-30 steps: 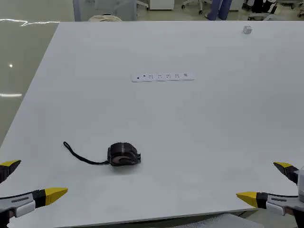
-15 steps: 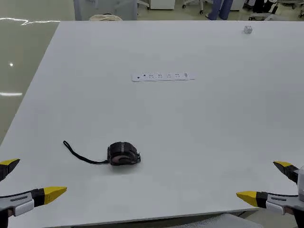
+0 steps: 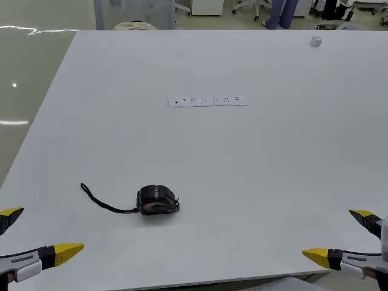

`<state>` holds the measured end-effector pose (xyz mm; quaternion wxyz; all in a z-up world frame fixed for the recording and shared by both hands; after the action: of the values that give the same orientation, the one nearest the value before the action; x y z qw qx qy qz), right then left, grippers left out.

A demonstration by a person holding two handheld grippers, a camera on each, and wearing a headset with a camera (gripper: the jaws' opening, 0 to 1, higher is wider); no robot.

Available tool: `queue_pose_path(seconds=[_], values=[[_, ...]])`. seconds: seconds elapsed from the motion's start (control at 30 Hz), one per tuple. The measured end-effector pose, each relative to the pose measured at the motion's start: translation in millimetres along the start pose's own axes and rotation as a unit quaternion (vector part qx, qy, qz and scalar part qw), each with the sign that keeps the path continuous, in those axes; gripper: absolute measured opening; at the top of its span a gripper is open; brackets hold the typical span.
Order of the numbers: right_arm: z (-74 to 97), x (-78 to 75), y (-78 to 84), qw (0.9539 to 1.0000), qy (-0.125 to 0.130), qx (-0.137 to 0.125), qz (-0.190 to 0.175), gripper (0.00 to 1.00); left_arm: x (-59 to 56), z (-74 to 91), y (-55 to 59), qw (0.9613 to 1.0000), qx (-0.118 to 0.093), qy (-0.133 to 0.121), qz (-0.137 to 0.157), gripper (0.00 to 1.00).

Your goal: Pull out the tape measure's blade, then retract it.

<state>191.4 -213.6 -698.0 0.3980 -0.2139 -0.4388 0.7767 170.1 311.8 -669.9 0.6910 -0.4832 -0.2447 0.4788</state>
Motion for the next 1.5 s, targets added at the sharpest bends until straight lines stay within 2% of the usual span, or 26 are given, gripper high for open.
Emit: queue_pose_path(seconds=[0.4, 0.57, 0.9, 1.07, 1.23, 1.5], values=[[-4.2, -1.9, -3.4, 0.9999, -0.01, 0.005, 0.008, 1.0, -3.2, -2.1, 1.7, 1.0, 0.007, 0.002, 0.005, 1.0], [-10.7, 1.2, -6.1, 0.9994, -0.028, 0.008, 0.019, 1.0, -5.7, -6.0, 0.0, 0.9999, 0.008, 0.008, -0.002, 1.0], [-27.9, 9.2, -15.2, 0.9979, -0.056, 0.007, 0.031, 1.0, -10.3, -27.3, -13.7, 0.9986, 0.022, 0.035, -0.034, 1.0], [-38.6, 17.3, -25.0, 0.9963, -0.076, -0.013, 0.038, 0.99, -15.0, -41.3, -24.0, 0.9968, 0.027, 0.053, -0.053, 1.0], [-50.9, 22.7, -32.1, 0.9947, -0.09, -0.014, 0.048, 0.98, -22.6, -57.1, -30.8, 0.9932, 0.039, 0.08, -0.075, 1.0], [-68.6, 32.5, -48.2, 0.9913, -0.112, -0.019, 0.066, 0.97, -34.4, -82.4, -36.7, 0.9826, 0.065, 0.128, -0.118, 1.0]])
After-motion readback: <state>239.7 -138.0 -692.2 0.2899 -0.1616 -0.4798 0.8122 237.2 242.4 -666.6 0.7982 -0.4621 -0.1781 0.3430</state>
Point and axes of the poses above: the centre of the closed fingertips' face, and the gripper's own axes: z roughly backward along the fingers, x roughly to its left, y roughly out of its underside, the point moved 1 cm from there along z, roughly backward along the fingers, and after that the axes turned 7 degrees about -x, right-handed, at the moved point
